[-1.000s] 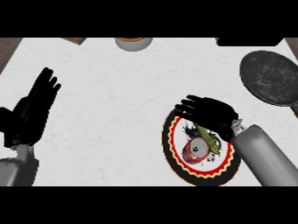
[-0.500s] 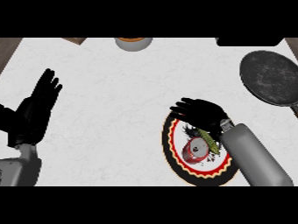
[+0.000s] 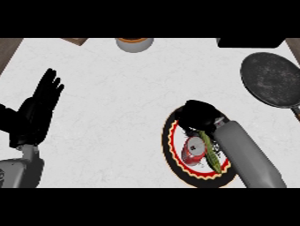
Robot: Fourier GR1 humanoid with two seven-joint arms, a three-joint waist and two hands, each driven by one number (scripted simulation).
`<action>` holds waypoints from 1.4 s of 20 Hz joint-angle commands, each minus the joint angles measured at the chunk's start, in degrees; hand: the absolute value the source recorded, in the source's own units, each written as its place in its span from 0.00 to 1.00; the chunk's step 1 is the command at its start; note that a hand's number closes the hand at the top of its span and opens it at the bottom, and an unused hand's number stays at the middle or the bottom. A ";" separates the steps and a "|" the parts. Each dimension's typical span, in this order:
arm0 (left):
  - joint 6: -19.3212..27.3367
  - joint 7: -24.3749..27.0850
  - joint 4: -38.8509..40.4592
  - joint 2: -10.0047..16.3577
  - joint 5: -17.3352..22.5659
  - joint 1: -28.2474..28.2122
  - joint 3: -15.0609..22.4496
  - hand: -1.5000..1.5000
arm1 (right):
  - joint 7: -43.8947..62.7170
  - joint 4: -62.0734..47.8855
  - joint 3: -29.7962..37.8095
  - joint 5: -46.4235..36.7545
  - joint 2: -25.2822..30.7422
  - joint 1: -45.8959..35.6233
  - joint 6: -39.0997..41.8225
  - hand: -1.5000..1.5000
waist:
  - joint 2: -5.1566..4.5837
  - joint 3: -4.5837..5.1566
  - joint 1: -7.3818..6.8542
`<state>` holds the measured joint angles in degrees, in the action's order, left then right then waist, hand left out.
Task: Pick the squash from the plate and place it in the pan
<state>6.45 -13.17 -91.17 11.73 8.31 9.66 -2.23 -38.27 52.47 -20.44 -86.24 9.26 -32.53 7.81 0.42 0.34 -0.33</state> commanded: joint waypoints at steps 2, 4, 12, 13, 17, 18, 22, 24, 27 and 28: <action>0.05 -1.47 -4.97 -0.15 -0.82 -3.39 -0.22 0.50 | -1.32 1.16 0.32 -0.37 -1.21 2.97 -0.76 1.00 | -0.36 -0.35 0.07; -0.20 -1.84 -2.89 -0.81 -0.99 -1.58 0.40 0.50 | -4.03 -1.63 2.96 1.67 -0.72 1.18 -1.80 1.00 | -0.43 -0.35 0.09; 0.67 -2.44 -2.39 1.15 -0.50 -2.42 -2.29 0.50 | 23.31 6.86 20.99 10.03 -1.94 6.87 11.80 1.00 | 0.61 -0.24 2.92; -0.55 -1.25 -1.37 2.09 0.30 -1.99 -3.48 0.50 | 25.86 9.19 19.59 8.58 -3.24 10.93 9.73 1.00 | 0.30 -0.24 2.61; -0.06 -1.85 -0.65 0.20 0.17 -1.36 -2.01 0.50 | 30.59 25.79 18.99 7.62 -4.50 10.58 6.99 1.00 | 0.53 -0.23 2.91; 0.57 -0.51 -1.02 0.10 -0.86 -2.06 -1.99 0.50 | 28.18 28.02 20.78 8.33 -1.14 10.84 5.03 1.00 | 0.38 -0.27 2.61; -0.83 1.09 0.50 0.26 -0.23 -1.98 -2.38 0.50 | 33.44 41.84 19.95 7.34 -3.06 10.82 6.64 1.00 | 0.26 -0.25 2.32; -0.91 -3.56 -1.74 2.09 0.85 0.08 -3.47 0.50 | 34.09 50.36 19.86 8.46 -2.49 13.38 10.44 1.00 | 0.34 -0.30 2.23; -2.18 1.00 -0.45 0.44 0.44 -2.42 -2.65 0.50 | 36.70 55.25 24.10 11.85 -0.69 9.10 19.74 1.00 | -0.17 -0.29 0.85; -1.48 2.84 -0.47 -1.00 -1.00 -2.99 -1.57 0.50 | 37.65 54.31 23.84 10.99 -1.11 10.02 17.94 1.00 | -0.30 -0.32 0.54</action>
<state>5.43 -13.04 -91.98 11.83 8.05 7.75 -4.28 -3.89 100.86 1.37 -76.39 7.55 -21.23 21.37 0.47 0.06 1.14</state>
